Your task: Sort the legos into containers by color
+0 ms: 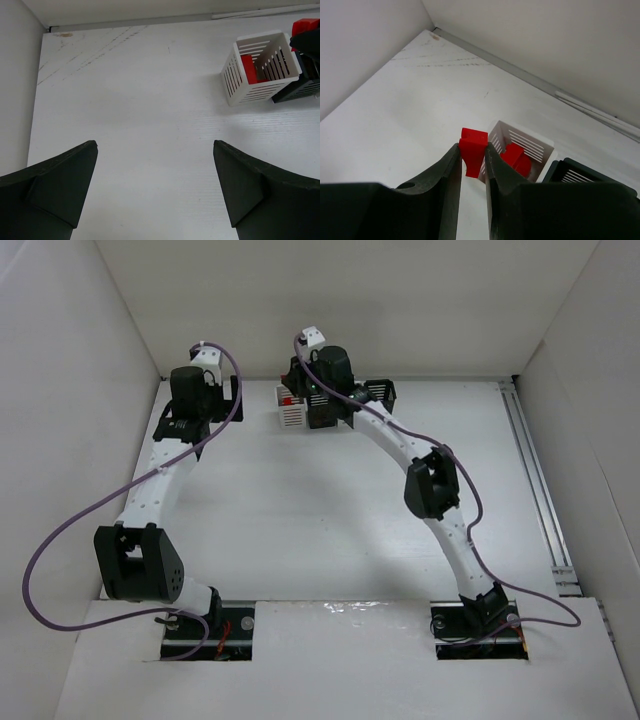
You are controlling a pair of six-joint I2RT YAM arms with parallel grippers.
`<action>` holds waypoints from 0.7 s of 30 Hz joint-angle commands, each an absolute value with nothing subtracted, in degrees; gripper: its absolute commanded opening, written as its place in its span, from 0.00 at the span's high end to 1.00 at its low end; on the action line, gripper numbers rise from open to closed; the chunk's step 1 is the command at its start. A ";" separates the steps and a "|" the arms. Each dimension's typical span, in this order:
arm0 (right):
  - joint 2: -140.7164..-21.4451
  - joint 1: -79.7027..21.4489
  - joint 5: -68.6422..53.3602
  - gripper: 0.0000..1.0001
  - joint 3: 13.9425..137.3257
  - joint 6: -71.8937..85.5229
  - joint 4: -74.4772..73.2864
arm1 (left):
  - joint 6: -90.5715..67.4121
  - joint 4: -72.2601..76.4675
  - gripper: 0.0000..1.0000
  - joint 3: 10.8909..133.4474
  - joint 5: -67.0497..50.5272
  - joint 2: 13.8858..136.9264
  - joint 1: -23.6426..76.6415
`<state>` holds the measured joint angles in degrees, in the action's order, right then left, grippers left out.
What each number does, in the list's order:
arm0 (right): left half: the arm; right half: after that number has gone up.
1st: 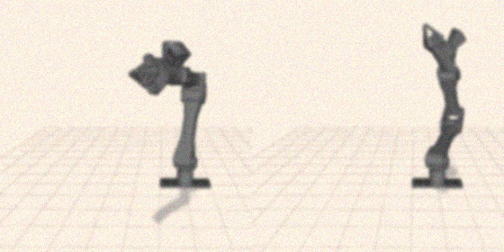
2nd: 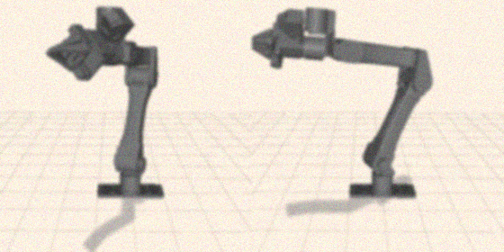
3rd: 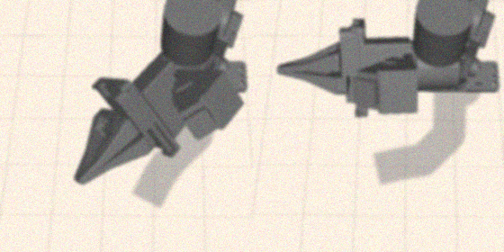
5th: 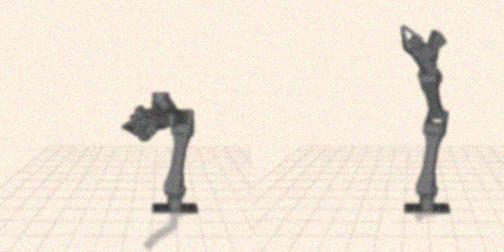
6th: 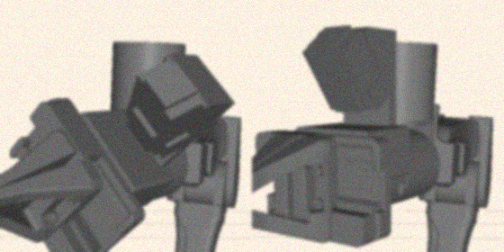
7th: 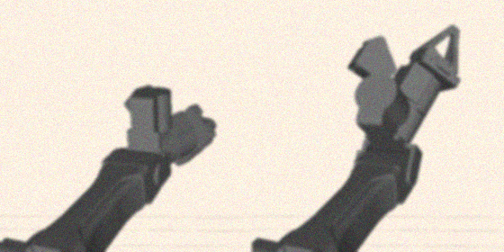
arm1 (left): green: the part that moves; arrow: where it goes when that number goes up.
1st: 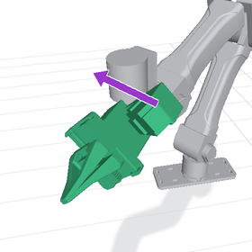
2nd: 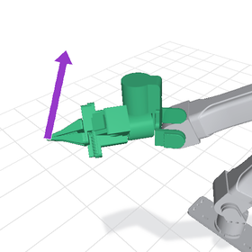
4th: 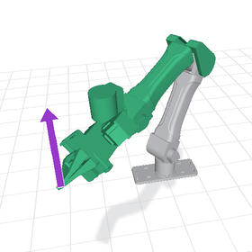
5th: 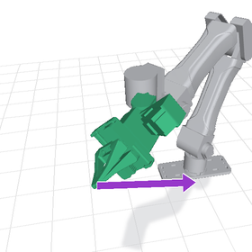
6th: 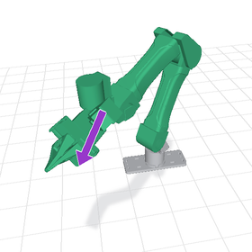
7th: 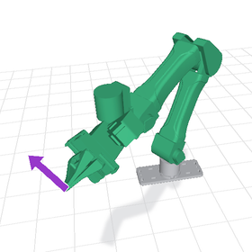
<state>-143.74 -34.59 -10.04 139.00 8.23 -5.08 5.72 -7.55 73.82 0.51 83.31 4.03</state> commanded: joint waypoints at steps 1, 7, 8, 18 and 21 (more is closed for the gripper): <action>-145.36 -34.98 -7.83 0.95 141.59 8.96 -0.27 | 6.24 -6.24 0.00 73.48 1.23 80.16 3.78; -147.74 -34.98 -7.21 0.93 142.73 8.96 0.26 | 5.72 -6.24 0.00 74.53 0.70 81.30 3.78; -147.74 -34.98 -7.21 0.92 142.73 8.96 0.26 | 5.71 -6.24 0.00 74.53 0.70 81.30 3.78; -148.97 -34.98 -5.36 0.73 142.73 8.96 0.79 | 5.71 -5.71 0.00 74.53 0.70 81.30 3.78; -148.97 -34.98 -5.36 0.59 142.73 8.96 1.41 | 5.71 -5.71 0.00 74.53 0.18 81.83 3.78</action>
<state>-149.32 -34.59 -6.11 139.87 8.84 -2.48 5.72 -7.53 73.82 0.47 83.29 4.01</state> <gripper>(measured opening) 0.396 0.997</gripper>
